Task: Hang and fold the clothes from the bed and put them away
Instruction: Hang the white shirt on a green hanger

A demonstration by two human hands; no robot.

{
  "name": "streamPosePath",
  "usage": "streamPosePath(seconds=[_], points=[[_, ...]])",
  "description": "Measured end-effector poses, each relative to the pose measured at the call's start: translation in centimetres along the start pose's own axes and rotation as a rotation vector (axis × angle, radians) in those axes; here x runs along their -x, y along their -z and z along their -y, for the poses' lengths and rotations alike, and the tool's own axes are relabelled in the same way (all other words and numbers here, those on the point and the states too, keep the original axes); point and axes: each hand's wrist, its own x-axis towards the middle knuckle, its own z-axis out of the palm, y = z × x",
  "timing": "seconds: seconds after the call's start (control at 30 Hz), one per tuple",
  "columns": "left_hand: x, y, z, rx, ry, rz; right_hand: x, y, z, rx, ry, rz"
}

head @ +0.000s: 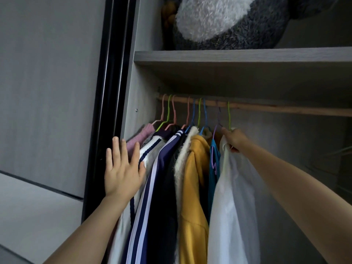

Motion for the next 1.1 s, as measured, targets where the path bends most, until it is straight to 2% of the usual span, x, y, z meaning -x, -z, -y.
streamPosePath(seconds=[0.17,0.27,0.33,0.5,0.67,0.77,0.9,1.0,1.1], points=[[0.0,1.2,-0.4,0.1,0.041,0.063,1.1,3.7,-1.8,0.139,-0.004,-0.013],[-0.1,2.5,-2.0,0.212,0.129,0.042,1.5,7.0,-3.9,0.231,-0.013,-0.065],[-0.3,3.8,-4.3,0.283,0.115,0.0,2.5,9.5,-5.7,0.316,-0.048,-0.114],[-0.5,6.7,-11.9,0.458,-0.068,-0.023,6.0,14.7,-10.0,0.593,-0.135,-0.269],[0.3,7.8,-18.1,0.519,-0.313,-0.081,10.4,20.1,-13.5,0.986,-0.041,-0.482],[1.0,8.3,-21.7,0.575,-0.394,-0.041,12.7,23.0,-15.3,1.171,-0.086,-0.587],[1.0,9.1,-25.3,0.651,-0.411,0.01,14.7,26.2,-17.4,1.324,-0.235,-0.52],[1.1,9.3,-26.6,0.677,-0.406,0.062,15.4,27.9,-18.7,1.303,-0.32,-0.402],[1.4,9.2,-27.0,0.694,-0.384,0.102,15.8,28.6,-19.7,1.27,-0.323,-0.391]])
